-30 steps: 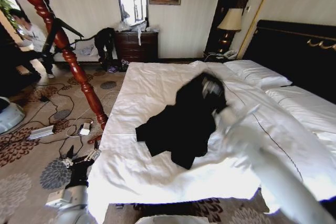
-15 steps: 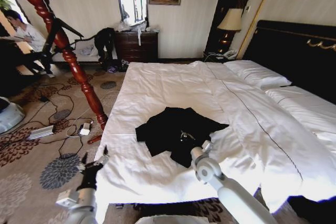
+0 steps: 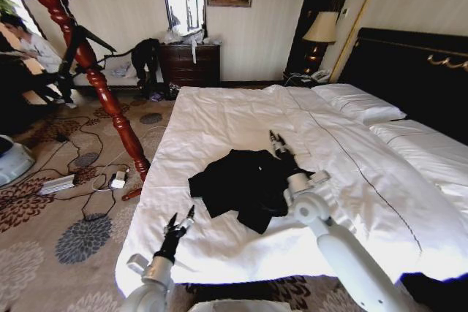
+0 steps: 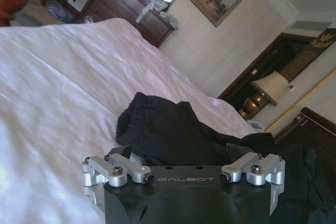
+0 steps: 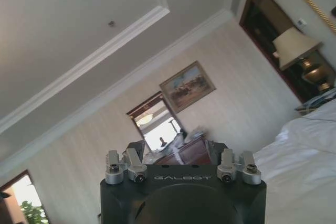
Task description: Pick up the clothes from the bed and hang them on the clothes hanger.
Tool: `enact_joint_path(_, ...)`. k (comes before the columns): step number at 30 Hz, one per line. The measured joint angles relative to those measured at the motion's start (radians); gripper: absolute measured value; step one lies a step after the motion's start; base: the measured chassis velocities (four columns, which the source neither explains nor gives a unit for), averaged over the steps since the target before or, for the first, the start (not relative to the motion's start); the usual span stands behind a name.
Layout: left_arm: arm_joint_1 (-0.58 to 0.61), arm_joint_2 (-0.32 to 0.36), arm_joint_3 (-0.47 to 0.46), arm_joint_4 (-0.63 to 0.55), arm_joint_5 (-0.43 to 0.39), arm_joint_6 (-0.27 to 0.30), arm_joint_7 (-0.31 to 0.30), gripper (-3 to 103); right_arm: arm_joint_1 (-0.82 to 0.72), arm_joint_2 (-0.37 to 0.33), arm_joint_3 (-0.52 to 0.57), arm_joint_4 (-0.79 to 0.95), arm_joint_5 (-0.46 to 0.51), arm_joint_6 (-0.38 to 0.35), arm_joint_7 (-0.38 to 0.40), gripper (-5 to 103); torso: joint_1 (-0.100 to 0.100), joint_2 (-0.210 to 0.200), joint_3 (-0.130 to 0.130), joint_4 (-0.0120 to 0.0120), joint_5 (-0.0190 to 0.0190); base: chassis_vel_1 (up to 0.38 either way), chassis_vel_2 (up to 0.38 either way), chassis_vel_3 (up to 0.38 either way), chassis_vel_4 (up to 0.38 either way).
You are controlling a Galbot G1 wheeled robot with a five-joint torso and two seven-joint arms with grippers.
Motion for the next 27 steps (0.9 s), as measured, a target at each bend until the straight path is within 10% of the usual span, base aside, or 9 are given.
enact_joint_path(9, -0.238, -0.009, 0.130, 0.190, -0.004, 0.033, 0.000, 100, -0.130, 0.014, 0.114, -0.008, -0.016, -0.012, 0.034, 99, 0.000, 0.000, 0.000, -0.0002, 0.0002, 0.000, 0.000, 0.000, 0.000)
enact_joint_path(27, -0.476, 0.021, 0.325, 0.401, 0.058, 0.036, 0.004, 100, -0.213, 0.013, 0.193, -0.002, -0.039, -0.024, 0.061, 100, 0.000, 0.000, 0.000, 0.0001, -0.0001, 0.000, 0.000, 0.000, 0.000)
